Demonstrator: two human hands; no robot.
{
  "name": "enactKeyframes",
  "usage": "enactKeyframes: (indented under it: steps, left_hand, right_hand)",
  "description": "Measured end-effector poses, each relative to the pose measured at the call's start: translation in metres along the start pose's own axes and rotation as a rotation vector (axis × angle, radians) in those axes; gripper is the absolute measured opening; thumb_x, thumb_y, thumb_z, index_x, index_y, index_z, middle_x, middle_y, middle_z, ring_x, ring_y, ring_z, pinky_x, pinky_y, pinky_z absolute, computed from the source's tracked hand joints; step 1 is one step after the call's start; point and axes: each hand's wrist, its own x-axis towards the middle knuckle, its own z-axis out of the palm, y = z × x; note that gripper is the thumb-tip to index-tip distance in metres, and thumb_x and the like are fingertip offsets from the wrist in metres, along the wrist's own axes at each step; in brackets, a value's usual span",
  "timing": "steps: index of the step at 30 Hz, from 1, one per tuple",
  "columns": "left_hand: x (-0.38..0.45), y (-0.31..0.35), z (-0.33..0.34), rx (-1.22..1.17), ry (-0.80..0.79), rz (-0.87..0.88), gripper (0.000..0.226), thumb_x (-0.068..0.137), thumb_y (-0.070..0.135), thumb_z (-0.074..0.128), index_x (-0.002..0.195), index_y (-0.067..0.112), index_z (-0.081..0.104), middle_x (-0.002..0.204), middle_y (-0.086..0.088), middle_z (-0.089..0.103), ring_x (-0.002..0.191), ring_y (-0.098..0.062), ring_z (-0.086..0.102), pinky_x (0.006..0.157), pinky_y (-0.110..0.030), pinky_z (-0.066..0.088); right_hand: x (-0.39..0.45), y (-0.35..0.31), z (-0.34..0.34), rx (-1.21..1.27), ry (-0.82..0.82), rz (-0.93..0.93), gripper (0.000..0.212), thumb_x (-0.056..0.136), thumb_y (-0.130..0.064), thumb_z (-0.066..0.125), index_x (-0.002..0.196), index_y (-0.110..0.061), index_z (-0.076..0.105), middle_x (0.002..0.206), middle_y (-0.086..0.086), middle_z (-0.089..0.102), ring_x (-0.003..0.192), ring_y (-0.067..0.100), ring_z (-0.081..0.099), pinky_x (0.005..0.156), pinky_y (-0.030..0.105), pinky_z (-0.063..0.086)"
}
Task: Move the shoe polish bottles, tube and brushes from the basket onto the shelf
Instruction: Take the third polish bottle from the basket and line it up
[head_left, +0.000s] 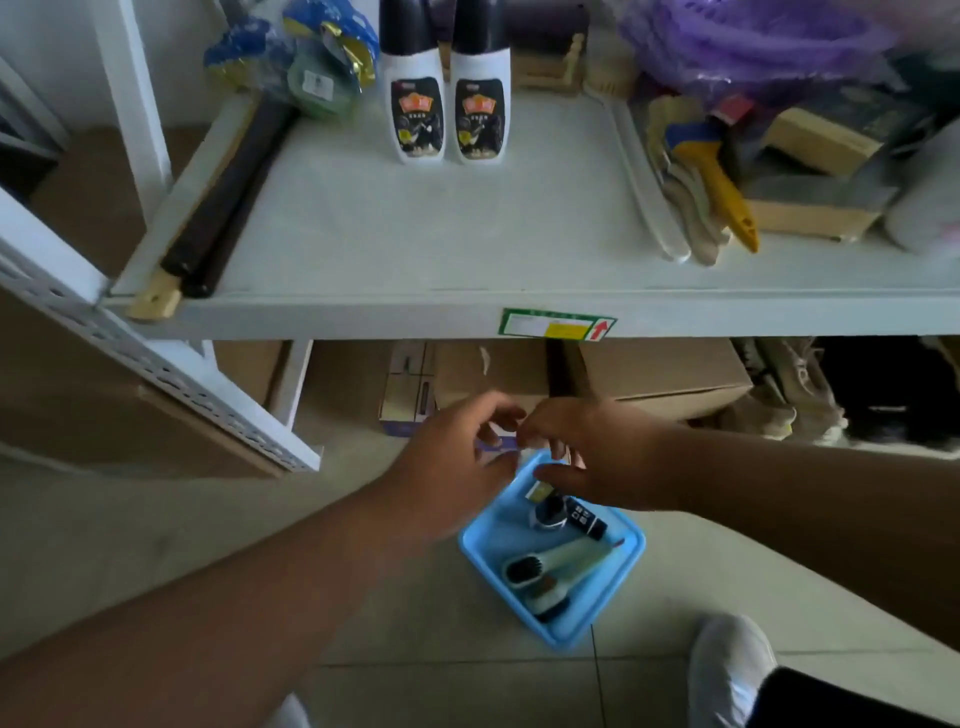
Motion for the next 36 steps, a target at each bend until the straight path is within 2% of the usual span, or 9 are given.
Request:
enactKeyframes:
  steps: [3,5,10,16,21,25,27,31,36]
  left_hand:
    - [0.019,-0.043,0.040,0.063,-0.113,-0.098,0.045,0.091,0.016,0.076,0.133,0.029,0.066,0.107,0.016,0.070,0.091,-0.001,0.066,0.088,-0.026,0.055]
    - [0.031,-0.066,0.062,0.093,-0.168,-0.156,0.055,0.089,0.016,0.076,0.141,0.029,0.064,0.126,0.010,0.074,0.113,-0.011,0.070,0.101,-0.029,0.054]
    - [0.041,-0.101,0.089,0.150,-0.289,-0.260,0.065,0.082,0.015,0.068,0.145,0.031,0.062,0.139,0.004,0.071,0.127,-0.018,0.067,0.107,-0.039,0.055]
    - [0.041,-0.100,0.071,0.321,-0.387,-0.221,0.061,0.083,0.018,0.067,0.142,0.031,0.063,0.138,0.003,0.071,0.128,-0.021,0.066,0.106,-0.040,0.055]
    - [0.031,-0.062,0.030,0.299,-0.408,-0.160,0.062,0.089,0.018,0.076,0.146,0.033,0.059,0.137,0.014,0.065,0.126,-0.009,0.063,0.106,-0.028,0.052]
    - [0.014,0.001,-0.012,0.195,-0.300,-0.005,0.053,0.084,0.009,0.080,0.103,0.057,0.065,0.096,0.039,0.069,0.095,0.020,0.064,0.087,-0.007,0.046]
    - [0.013,0.039,-0.034,0.222,-0.221,0.074,0.061,0.083,0.011,0.079,0.095,0.068,0.061,0.093,0.045,0.068,0.090,0.023,0.065,0.079,-0.002,0.047]
    - [0.018,0.102,-0.082,0.207,-0.052,0.147,0.037,0.073,0.038,0.077,0.109,0.039,0.069,0.098,0.015,0.078,0.089,-0.001,0.074,0.082,-0.036,0.063]
    - [0.045,0.155,-0.134,0.056,0.088,0.230,0.032,0.083,0.027,0.087,0.112,0.032,0.073,0.104,0.012,0.082,0.099,-0.003,0.076,0.087,-0.033,0.065]
  right_hand:
    - [0.009,0.047,0.051,-0.059,-0.168,0.128,0.052,0.092,-0.031,0.071,0.142,-0.026,0.057,0.143,-0.002,0.056,0.121,0.017,0.058,0.101,0.027,0.042]
    - [0.016,0.072,0.084,-0.101,-0.245,0.201,0.062,0.091,-0.036,0.070,0.149,-0.027,0.050,0.150,0.000,0.050,0.134,0.022,0.053,0.107,0.031,0.042]
    - [0.031,0.100,0.152,-0.204,-0.418,0.246,0.062,0.092,-0.035,0.066,0.150,-0.037,0.043,0.144,-0.003,0.052,0.127,0.023,0.059,0.096,0.043,0.054]
    - [0.033,0.088,0.165,-0.391,-0.489,0.115,0.043,0.104,-0.021,0.051,0.146,-0.027,0.044,0.140,0.005,0.050,0.129,0.028,0.056,0.095,0.047,0.054]
    - [0.019,0.036,0.093,-0.222,-0.327,0.089,0.023,0.098,-0.025,0.057,0.117,-0.034,0.047,0.120,-0.004,0.060,0.107,0.022,0.066,0.084,0.043,0.057]
    - [-0.001,-0.027,-0.002,-0.136,-0.140,0.024,0.040,0.097,-0.029,0.060,0.130,-0.037,0.039,0.121,-0.007,0.061,0.105,0.017,0.063,0.086,0.039,0.056]
    - [-0.011,-0.053,-0.049,-0.080,-0.017,0.022,0.045,0.092,-0.033,0.065,0.132,-0.031,0.044,0.117,-0.005,0.066,0.102,0.019,0.066,0.086,0.042,0.057]
    - [-0.028,-0.086,-0.128,-0.034,0.216,0.028,0.054,0.085,-0.036,0.080,0.120,-0.042,0.039,0.099,-0.014,0.067,0.084,0.005,0.065,0.072,0.023,0.055]
    - [-0.022,-0.103,-0.206,0.095,0.505,-0.004,0.054,0.080,-0.027,0.087,0.116,-0.040,0.048,0.096,-0.017,0.068,0.084,0.003,0.066,0.071,0.022,0.057]
